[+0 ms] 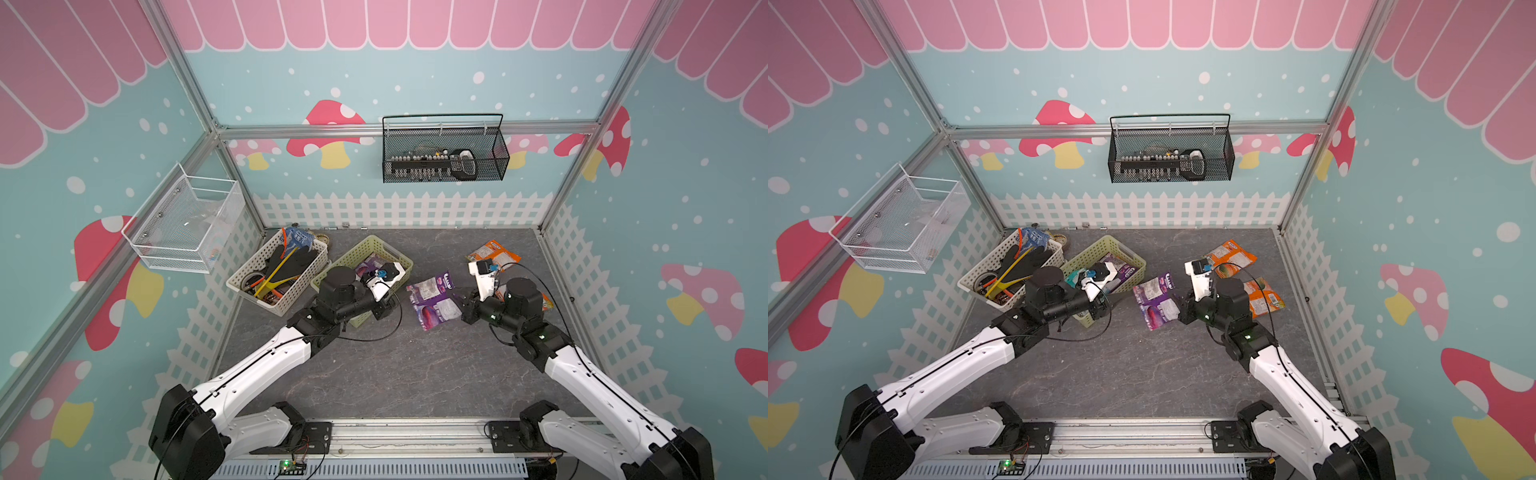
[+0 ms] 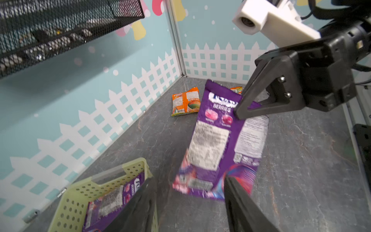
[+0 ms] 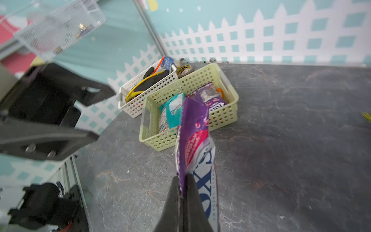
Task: Put the candies in the basket
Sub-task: Pick up the candy at the center of the board.
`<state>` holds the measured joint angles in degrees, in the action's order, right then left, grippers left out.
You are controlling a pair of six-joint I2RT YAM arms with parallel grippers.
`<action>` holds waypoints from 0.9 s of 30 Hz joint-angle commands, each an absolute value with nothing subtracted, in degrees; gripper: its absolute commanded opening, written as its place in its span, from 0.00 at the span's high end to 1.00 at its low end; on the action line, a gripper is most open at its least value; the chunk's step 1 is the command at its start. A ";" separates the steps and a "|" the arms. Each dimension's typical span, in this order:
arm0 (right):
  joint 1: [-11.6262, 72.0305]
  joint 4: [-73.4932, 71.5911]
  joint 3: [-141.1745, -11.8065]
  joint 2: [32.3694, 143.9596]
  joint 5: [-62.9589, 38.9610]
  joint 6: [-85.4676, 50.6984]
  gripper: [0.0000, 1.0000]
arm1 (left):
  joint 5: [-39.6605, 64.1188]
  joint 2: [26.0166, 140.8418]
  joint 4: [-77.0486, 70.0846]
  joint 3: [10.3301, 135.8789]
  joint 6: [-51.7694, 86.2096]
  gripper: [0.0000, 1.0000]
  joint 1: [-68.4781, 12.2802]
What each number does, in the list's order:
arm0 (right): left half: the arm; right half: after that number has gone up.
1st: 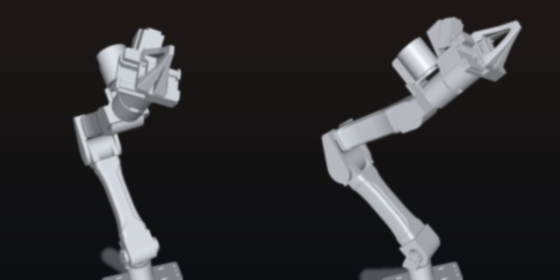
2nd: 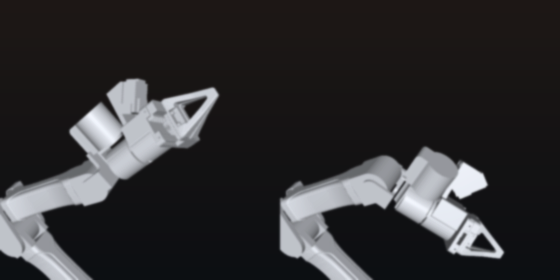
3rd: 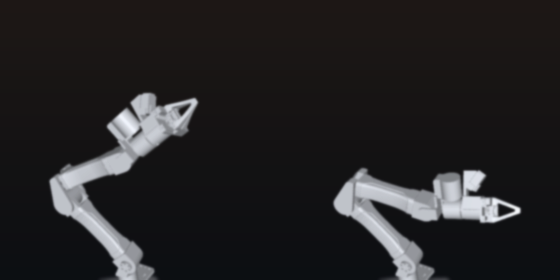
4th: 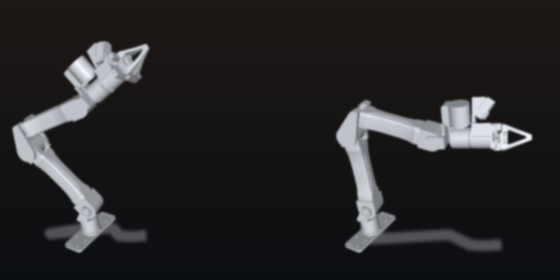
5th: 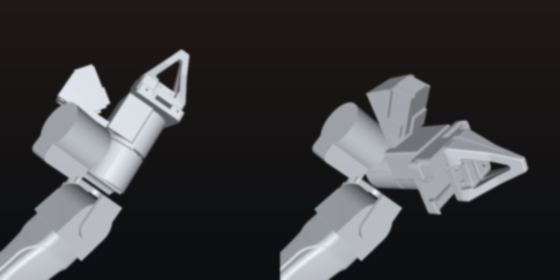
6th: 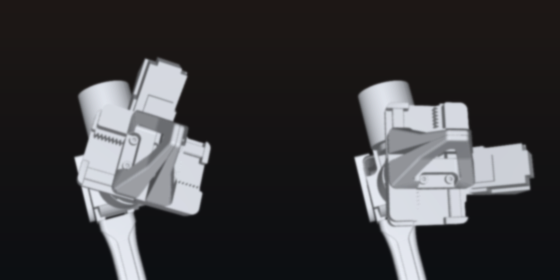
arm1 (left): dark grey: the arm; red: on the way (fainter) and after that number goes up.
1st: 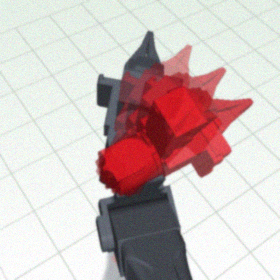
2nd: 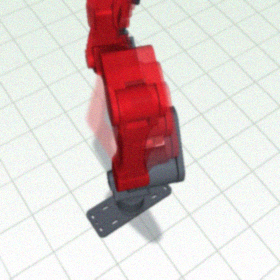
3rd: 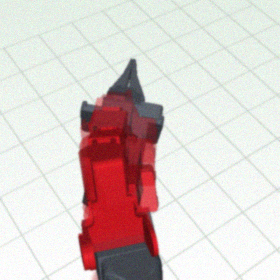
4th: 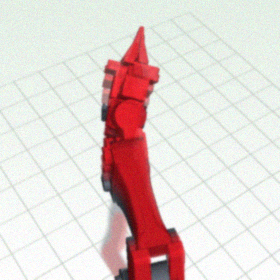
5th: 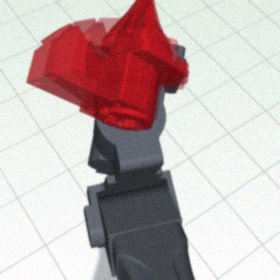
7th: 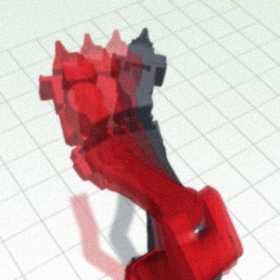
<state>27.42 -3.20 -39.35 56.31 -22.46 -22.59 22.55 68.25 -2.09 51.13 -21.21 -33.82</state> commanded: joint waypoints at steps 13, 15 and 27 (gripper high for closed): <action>42.19 -15.16 -37.49 58.62 -18.71 3.90 1.00 | 38.87 76.05 11.98 56.65 -42.45 0.28 -30.61; 42.18 -14.88 -37.66 58.84 -17.80 3.96 1.00 | 41.09 75.99 12.12 56.73 -42.08 0.40 -29.84; 42.28 -15.81 -36.55 58.80 -15.90 3.13 1.00 | 48.61 73.74 11.97 55.73 -40.08 1.00 -26.46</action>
<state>41.74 -11.75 -37.43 59.20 -16.16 3.03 46.94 75.40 11.51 55.35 -40.49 -27.18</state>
